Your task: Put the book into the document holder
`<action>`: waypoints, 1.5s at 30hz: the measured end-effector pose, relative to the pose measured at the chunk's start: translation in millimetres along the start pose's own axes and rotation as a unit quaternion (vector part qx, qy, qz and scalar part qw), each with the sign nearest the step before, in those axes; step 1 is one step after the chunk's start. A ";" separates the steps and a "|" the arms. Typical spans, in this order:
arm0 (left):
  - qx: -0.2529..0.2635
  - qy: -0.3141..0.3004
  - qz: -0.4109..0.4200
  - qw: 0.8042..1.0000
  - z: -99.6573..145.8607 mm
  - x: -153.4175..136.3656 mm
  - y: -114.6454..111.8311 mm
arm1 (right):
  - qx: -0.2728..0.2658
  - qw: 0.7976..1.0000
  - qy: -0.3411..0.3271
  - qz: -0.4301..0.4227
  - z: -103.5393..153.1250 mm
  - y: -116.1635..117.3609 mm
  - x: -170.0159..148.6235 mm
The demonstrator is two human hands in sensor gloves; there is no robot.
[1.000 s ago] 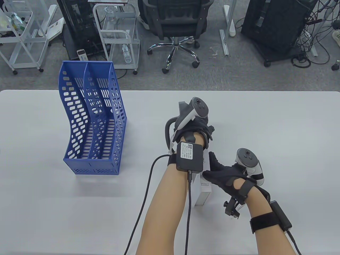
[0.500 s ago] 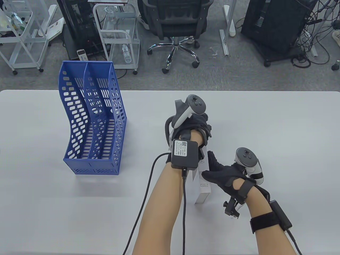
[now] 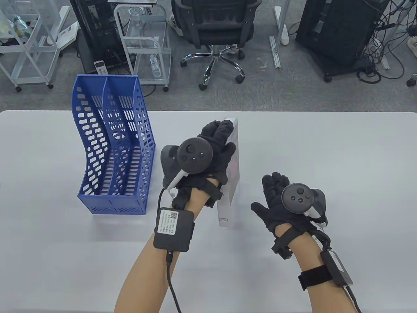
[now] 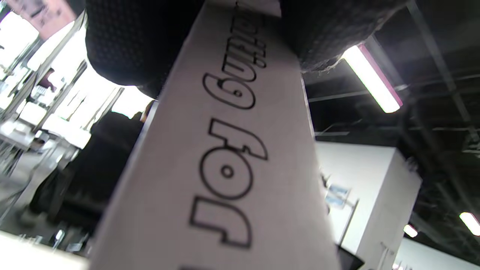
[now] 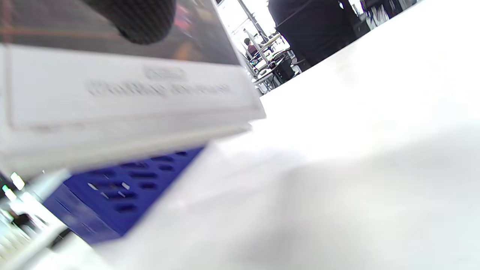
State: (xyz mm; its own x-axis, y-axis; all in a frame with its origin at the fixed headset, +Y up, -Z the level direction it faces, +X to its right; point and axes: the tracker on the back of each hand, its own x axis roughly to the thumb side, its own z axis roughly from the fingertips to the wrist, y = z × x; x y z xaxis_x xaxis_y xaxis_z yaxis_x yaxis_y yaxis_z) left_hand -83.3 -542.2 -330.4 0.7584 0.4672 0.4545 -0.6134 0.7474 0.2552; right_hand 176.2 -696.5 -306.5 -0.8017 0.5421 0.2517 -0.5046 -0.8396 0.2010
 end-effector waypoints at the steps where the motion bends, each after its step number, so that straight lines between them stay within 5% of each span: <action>1: 0.012 -0.007 -0.005 1.000 7.4 -1.7 7.4 | 0.006 1.000 0.000 0.021 -0.8 2.8 1.4; 12: 0.143 -0.059 -0.101 0.983 91.5 -31.5 106.2 | 0.061 0.995 0.002 0.084 -5.3 30.5 13.1; 22: 0.186 -0.010 -0.154 0.970 113.8 -53.0 194.5 | 0.062 0.996 0.006 0.061 -4.9 28.3 7.8; 27: 0.210 0.000 -0.172 0.963 106.1 -78.7 192.4 | 0.060 0.997 0.007 0.051 -4.4 26.6 5.3; 34: 0.222 -0.005 -0.174 0.959 88.0 -122.6 150.4 | 0.064 0.997 0.003 0.044 -4.8 27.5 4.5; 45: 0.153 0.046 -0.199 0.967 79.2 -172.2 95.1 | 0.070 0.997 0.003 0.036 -4.7 26.8 2.9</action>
State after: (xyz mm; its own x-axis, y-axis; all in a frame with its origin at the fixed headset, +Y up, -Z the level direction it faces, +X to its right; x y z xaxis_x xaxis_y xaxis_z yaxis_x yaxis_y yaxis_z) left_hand -289.6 -589.0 -316.9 0.9558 0.2209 0.1941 -0.2941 0.7084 0.6416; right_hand 158.8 -717.6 -304.9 -0.8365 0.4797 0.2649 -0.3957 -0.8631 0.3136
